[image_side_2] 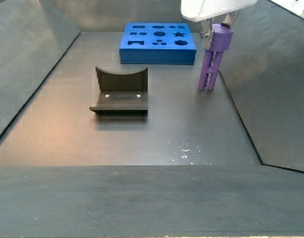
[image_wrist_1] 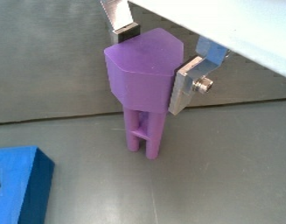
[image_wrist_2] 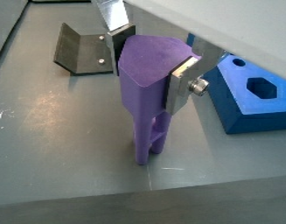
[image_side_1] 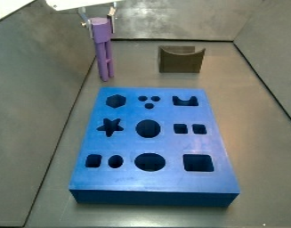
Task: Pick up the 3 prong object. Move up. Move to above the board. Insert the 3 prong object.
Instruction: Pick up the 3 prong object.
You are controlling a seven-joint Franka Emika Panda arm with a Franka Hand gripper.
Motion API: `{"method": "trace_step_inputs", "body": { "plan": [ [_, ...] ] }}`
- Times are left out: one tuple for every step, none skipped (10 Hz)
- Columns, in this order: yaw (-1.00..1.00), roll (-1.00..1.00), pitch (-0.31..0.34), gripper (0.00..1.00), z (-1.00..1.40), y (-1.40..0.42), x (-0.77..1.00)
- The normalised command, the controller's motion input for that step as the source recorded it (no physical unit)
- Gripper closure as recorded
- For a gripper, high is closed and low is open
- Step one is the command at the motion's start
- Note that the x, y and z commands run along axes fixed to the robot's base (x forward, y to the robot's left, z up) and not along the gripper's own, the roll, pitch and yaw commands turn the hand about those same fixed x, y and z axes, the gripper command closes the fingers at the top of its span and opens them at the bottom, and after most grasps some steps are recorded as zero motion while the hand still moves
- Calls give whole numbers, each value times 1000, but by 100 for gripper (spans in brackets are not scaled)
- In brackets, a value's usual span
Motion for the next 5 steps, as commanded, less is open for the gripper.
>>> {"method": "trace_step_inputs", "body": {
  "plan": [
    [0,0,0,100,0,0,0],
    [0,0,0,100,0,0,0],
    [0,0,0,100,0,0,0],
    [0,0,0,100,0,0,0],
    [0,0,0,100,0,0,0]
  ]
}}
